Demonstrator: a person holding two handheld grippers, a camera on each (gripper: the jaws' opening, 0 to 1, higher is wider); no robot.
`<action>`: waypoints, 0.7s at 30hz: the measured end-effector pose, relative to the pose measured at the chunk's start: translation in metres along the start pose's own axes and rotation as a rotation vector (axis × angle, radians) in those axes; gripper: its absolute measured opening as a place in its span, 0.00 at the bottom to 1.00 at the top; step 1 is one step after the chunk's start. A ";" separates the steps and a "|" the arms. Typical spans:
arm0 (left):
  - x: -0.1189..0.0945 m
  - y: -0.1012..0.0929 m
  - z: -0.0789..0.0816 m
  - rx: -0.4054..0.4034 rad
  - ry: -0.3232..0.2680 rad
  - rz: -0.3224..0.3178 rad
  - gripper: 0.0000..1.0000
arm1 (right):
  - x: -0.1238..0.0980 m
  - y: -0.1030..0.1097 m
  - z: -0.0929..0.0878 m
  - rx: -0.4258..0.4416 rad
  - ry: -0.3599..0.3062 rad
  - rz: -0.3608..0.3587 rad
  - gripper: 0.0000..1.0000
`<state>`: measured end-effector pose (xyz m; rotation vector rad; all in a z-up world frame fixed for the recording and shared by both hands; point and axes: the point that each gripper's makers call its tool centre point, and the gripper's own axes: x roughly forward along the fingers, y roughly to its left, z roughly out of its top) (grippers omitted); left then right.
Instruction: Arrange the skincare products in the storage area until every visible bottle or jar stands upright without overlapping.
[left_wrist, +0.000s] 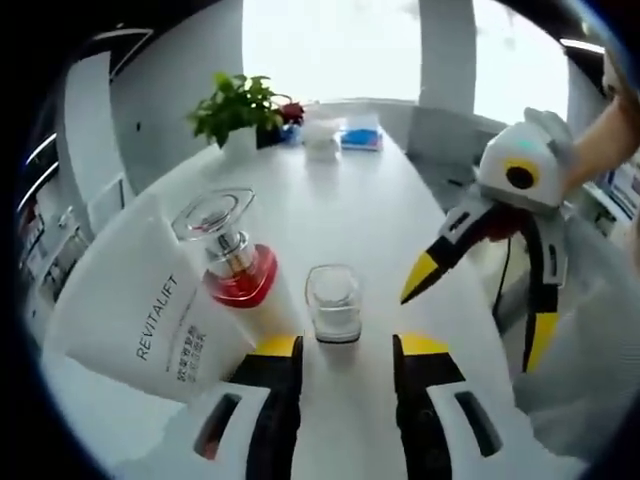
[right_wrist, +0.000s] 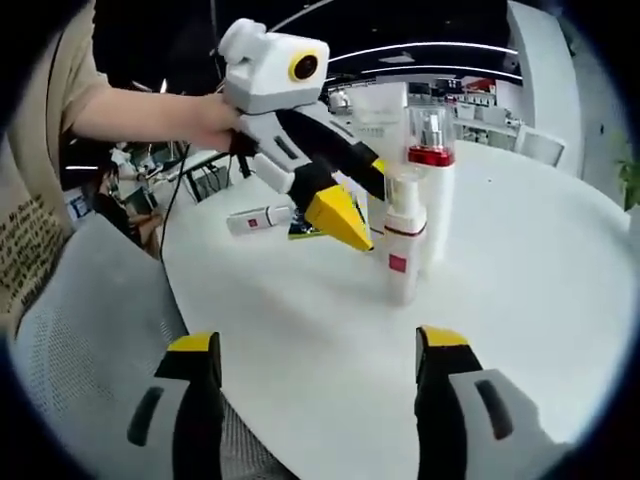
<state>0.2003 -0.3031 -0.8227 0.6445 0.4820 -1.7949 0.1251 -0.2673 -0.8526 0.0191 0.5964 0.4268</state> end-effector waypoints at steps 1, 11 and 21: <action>-0.002 -0.001 -0.002 -0.006 0.008 0.002 0.38 | 0.000 0.001 0.001 -0.001 -0.002 -0.001 0.80; -0.027 -0.011 -0.020 -0.062 0.050 0.034 0.48 | -0.003 0.010 0.009 -0.020 -0.005 -0.001 0.80; -0.060 -0.025 -0.045 -0.130 0.076 0.089 0.62 | -0.007 0.023 0.021 -0.017 -0.024 -0.001 0.82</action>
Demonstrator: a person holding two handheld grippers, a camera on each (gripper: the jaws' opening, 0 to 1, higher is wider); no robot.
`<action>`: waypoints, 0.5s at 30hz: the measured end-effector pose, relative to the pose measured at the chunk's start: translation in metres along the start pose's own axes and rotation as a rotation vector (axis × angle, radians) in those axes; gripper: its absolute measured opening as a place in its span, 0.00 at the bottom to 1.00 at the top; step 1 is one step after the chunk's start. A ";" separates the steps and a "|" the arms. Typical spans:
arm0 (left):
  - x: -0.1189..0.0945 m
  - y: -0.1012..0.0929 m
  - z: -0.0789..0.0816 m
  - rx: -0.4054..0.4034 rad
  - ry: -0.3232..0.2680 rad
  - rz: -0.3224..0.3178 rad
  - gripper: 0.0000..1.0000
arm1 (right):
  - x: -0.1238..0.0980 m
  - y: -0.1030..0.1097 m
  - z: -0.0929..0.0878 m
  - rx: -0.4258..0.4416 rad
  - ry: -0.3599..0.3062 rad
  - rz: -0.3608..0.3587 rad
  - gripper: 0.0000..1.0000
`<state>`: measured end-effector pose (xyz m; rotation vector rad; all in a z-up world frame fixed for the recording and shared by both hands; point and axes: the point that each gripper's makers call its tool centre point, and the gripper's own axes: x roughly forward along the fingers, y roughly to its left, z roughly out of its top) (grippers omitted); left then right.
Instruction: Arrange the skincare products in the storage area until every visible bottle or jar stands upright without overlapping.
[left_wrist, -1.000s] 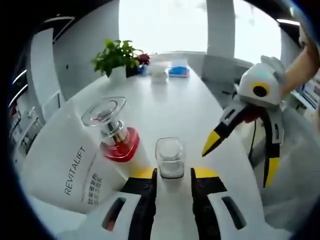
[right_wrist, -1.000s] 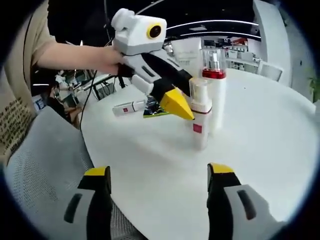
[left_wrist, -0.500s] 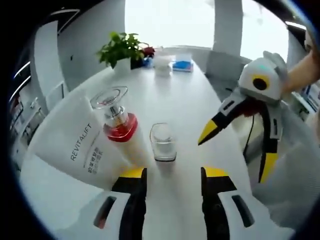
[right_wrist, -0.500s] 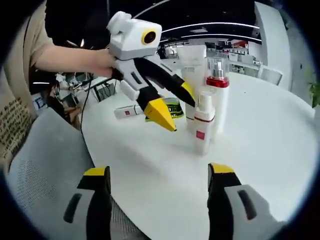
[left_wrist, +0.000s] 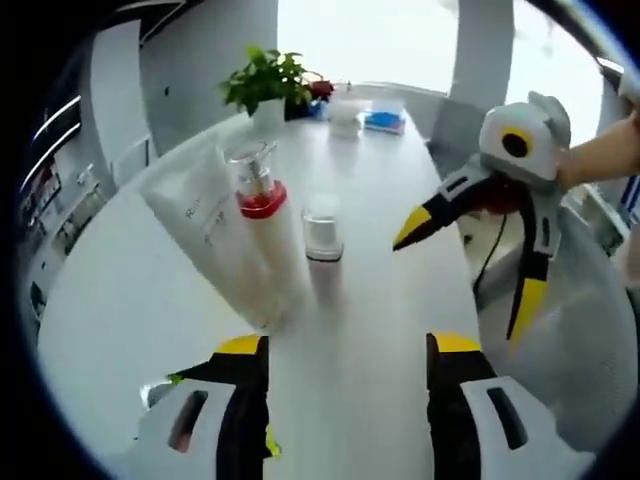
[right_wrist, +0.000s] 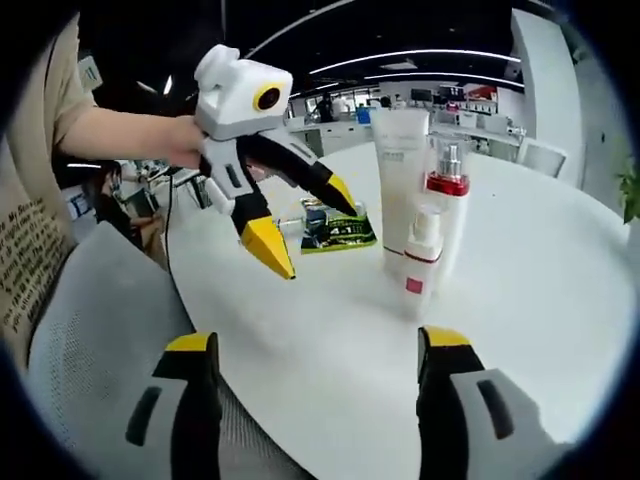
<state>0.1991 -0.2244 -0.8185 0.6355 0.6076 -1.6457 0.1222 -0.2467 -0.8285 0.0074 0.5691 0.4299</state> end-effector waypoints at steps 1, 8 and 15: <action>-0.005 -0.001 -0.004 -0.013 0.002 0.008 0.63 | -0.001 0.002 0.002 0.000 -0.003 0.001 0.82; -0.031 -0.006 -0.025 -0.082 0.006 0.072 0.72 | -0.002 0.011 0.010 0.031 -0.031 0.006 0.82; -0.053 -0.011 -0.045 -0.157 -0.001 0.123 0.78 | -0.001 0.018 0.017 0.020 -0.037 0.014 0.83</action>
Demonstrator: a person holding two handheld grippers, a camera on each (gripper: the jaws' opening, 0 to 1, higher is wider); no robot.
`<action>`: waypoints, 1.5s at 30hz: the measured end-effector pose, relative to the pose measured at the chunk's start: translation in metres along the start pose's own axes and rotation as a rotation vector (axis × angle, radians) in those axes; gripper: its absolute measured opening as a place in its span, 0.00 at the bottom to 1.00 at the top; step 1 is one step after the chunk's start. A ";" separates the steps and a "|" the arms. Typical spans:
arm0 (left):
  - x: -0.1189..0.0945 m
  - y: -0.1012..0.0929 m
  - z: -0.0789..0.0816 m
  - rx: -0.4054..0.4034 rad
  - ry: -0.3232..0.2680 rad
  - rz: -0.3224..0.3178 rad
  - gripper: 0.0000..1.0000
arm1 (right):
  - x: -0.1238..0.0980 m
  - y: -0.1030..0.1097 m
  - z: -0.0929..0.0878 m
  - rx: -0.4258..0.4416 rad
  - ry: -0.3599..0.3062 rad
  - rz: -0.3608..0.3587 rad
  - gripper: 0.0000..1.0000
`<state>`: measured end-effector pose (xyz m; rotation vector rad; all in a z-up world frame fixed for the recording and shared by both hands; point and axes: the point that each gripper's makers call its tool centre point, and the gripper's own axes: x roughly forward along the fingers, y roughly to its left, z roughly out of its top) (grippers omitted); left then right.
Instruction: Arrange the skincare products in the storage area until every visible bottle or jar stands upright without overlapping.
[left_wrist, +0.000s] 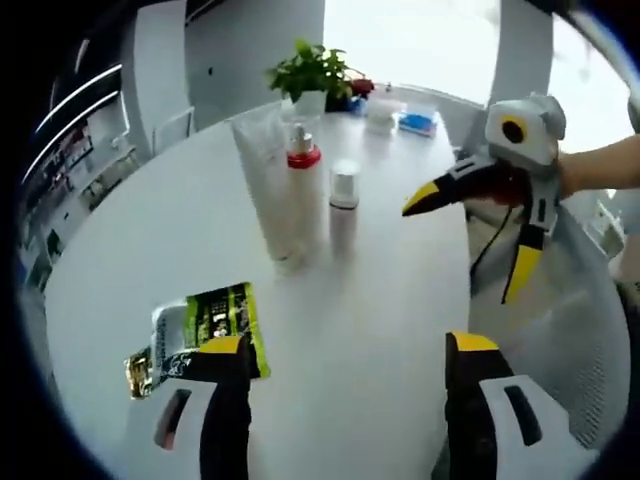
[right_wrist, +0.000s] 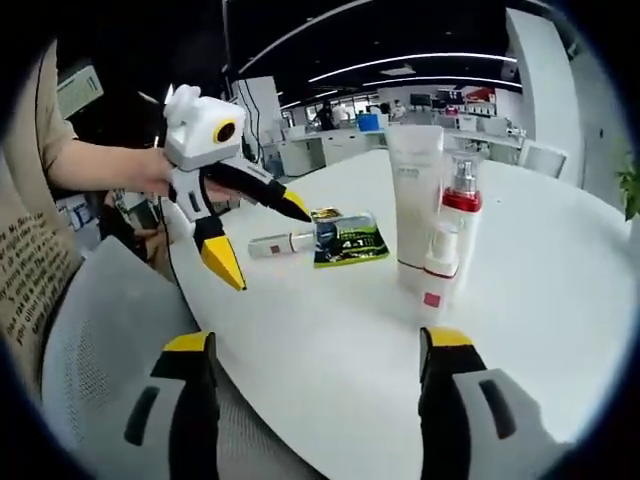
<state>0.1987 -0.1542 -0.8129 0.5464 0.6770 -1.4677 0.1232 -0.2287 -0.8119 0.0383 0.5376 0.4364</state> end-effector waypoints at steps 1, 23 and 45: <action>-0.003 0.000 -0.002 -0.014 -0.003 0.006 0.79 | 0.000 0.001 0.001 -0.002 0.000 0.000 0.83; -0.074 -0.007 -0.072 -0.386 -0.130 0.189 0.87 | 0.001 0.012 0.001 -0.009 0.016 0.027 0.85; -0.093 0.000 -0.096 -0.471 -0.148 0.293 0.87 | 0.006 0.014 -0.006 -0.016 0.030 0.070 0.84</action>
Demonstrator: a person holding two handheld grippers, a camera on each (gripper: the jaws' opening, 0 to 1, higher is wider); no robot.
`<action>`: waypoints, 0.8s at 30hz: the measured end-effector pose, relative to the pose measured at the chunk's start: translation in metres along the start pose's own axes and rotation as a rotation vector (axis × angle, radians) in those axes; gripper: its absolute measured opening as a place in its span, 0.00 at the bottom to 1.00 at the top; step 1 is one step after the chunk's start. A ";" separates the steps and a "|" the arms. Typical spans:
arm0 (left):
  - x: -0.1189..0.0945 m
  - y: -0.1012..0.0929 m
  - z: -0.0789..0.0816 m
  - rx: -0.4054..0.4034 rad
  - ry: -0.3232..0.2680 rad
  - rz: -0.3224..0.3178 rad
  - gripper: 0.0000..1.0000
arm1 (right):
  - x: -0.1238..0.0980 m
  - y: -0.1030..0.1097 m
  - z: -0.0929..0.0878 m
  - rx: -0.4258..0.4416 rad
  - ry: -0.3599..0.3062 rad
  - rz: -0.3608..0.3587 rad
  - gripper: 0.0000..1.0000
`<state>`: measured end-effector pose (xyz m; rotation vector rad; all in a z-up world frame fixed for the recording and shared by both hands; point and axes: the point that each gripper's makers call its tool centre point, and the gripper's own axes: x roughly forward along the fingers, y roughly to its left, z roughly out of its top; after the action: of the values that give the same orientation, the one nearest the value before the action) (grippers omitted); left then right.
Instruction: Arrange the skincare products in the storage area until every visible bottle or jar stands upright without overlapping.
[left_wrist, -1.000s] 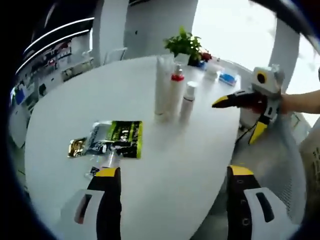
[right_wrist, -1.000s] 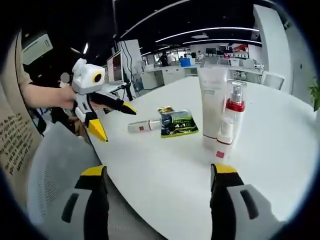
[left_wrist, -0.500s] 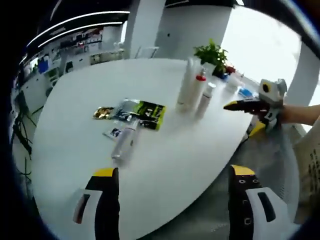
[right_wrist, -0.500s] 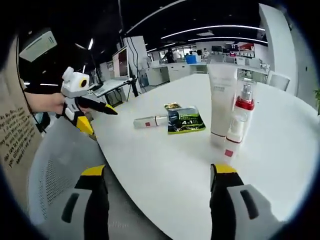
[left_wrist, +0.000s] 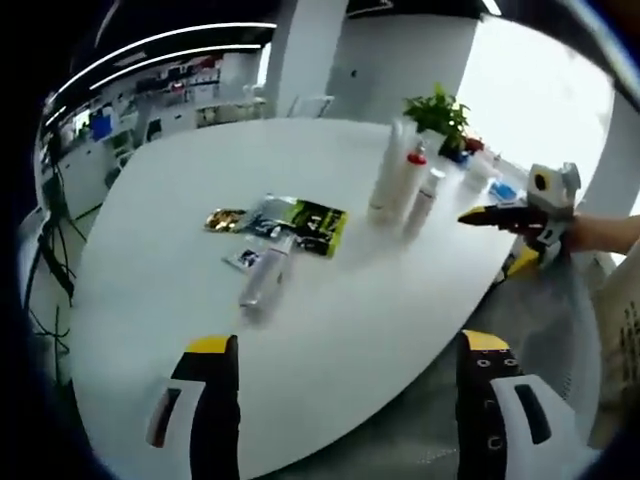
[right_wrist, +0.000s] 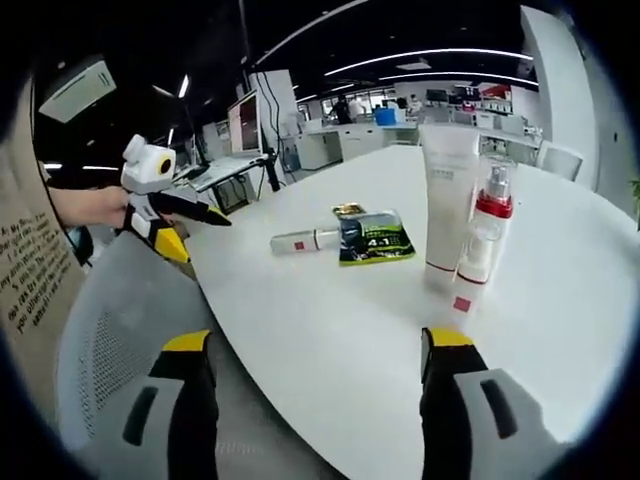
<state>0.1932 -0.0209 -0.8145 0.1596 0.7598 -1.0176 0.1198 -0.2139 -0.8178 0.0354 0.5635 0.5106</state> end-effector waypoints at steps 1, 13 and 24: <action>0.000 0.001 -0.001 0.000 0.003 0.001 0.87 | 0.000 0.000 0.000 0.000 0.001 0.000 0.84; 0.005 0.005 -0.003 0.006 0.025 -0.005 0.87 | 0.003 -0.002 -0.001 0.011 0.002 0.000 0.84; 0.011 0.024 -0.013 0.015 0.127 0.055 0.82 | 0.004 0.000 -0.002 0.008 0.016 -0.001 0.83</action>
<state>0.2101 -0.0100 -0.8363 0.2586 0.8589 -0.9676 0.1217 -0.2120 -0.8214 0.0385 0.5811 0.5076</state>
